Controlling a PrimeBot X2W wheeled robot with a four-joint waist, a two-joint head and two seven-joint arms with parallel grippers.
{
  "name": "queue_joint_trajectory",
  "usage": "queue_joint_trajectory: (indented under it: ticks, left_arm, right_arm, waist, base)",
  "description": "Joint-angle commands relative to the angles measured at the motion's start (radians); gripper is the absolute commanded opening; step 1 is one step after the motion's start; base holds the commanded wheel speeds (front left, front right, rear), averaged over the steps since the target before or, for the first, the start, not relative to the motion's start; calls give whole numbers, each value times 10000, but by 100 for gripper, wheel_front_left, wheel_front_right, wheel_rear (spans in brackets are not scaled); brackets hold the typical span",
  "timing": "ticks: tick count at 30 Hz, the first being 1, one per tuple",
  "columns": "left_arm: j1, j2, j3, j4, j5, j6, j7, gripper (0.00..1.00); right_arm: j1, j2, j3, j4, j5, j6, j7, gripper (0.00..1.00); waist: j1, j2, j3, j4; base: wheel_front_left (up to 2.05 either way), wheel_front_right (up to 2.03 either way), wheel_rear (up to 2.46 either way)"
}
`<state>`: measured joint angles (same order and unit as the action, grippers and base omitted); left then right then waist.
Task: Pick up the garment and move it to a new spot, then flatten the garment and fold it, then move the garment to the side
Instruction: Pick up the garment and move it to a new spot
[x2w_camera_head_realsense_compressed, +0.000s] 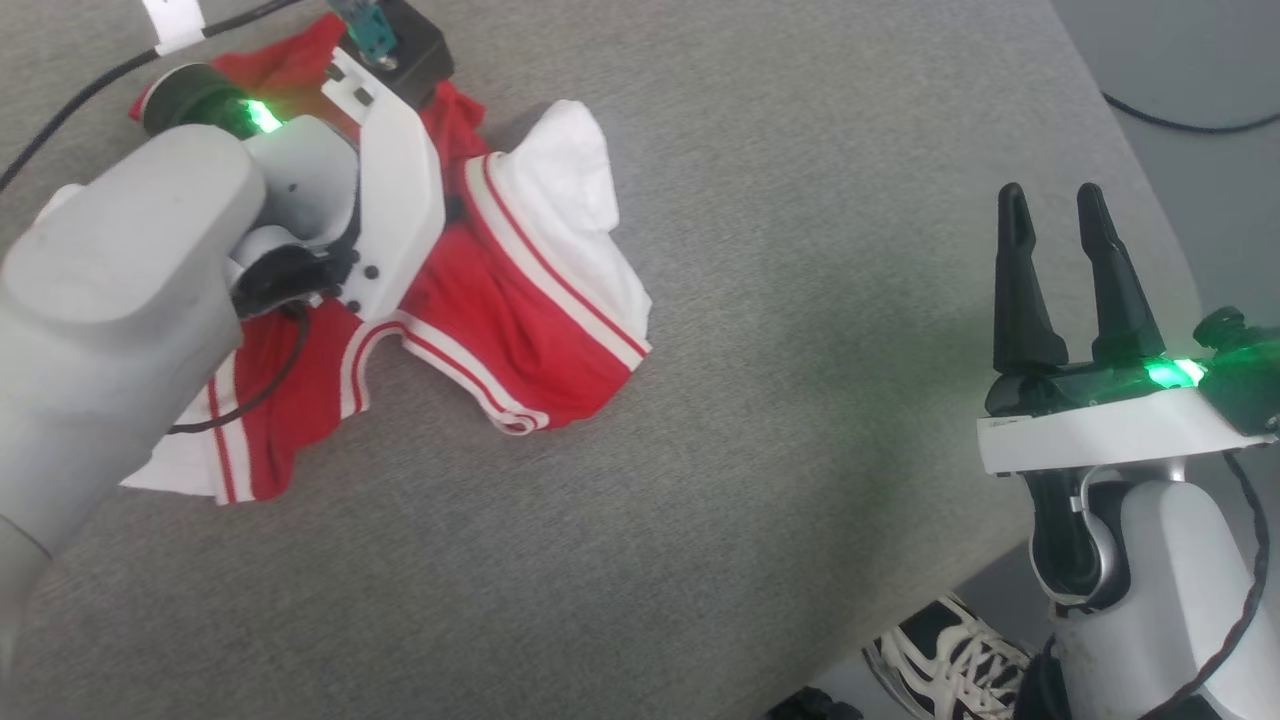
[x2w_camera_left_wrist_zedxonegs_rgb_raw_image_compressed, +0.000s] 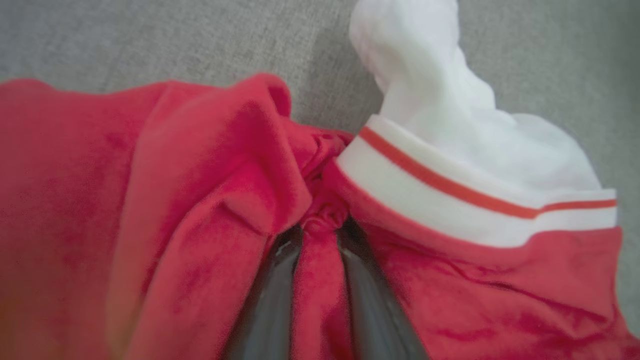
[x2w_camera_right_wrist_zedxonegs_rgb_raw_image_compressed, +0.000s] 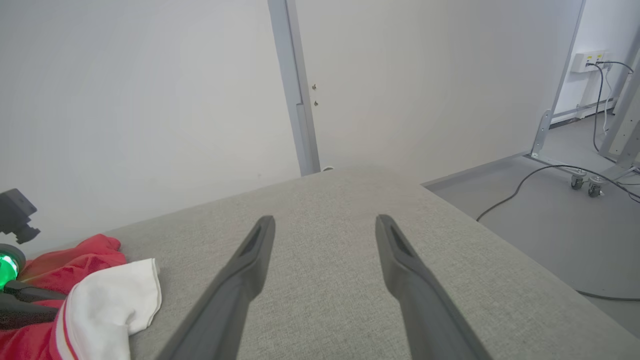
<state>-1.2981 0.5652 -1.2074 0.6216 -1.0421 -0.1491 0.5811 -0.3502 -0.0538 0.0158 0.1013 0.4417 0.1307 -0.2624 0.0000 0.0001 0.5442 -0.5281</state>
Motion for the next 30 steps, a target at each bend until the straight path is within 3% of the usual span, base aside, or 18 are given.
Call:
queue_joint_trajectory:
  ticks: [1,2,3,8,14,26,30]
  left_arm:
    - [1255,498,-947,1023,345,338,238,41]
    - [1165,469,-948,961,291,338,39,76]
    - [1076,427,-929,902,233,338,-166,100]
    - [837,237,-828,514,-45,311,-1158,100]
    - [905,-291,-709,-439,-723,202,-3142,100]
    - [3096,-445,-316,-542,-1952,202,-7631,100]
    - [4271,-454,334,-201,-2464,202,-8381,100]
  right_arm:
    - [-77,41,6,-34,-139,1,-32,100]
    - [-87,40,3,-15,-206,1,-32,100]
    - [-99,37,-3,14,-293,1,-32,100]
    - [-116,31,-54,129,-786,1,-32,100]
    - [-38,28,-174,347,-1816,1,-32,100]
    - [687,-14,-730,838,-3118,1,-32,100]
    - [1044,-195,-1006,918,-3219,1,-32,100]
  waist:
    - [0,-1,-72,193]
    - [0,-1,-132,307]
    - [0,-1,-215,441]
    - [0,-1,-709,1142]
    - [0,-1,-1769,2473]
    - [0,-1,-3136,4436]
    - [0,-1,-3522,4927]
  base:
    - [0,0,0]
    - [0,0,0]
    - [0,0,0]
    - [0,0,0]
    - [0,0,0]
    - [0,0,0]
    - [0,0,0]
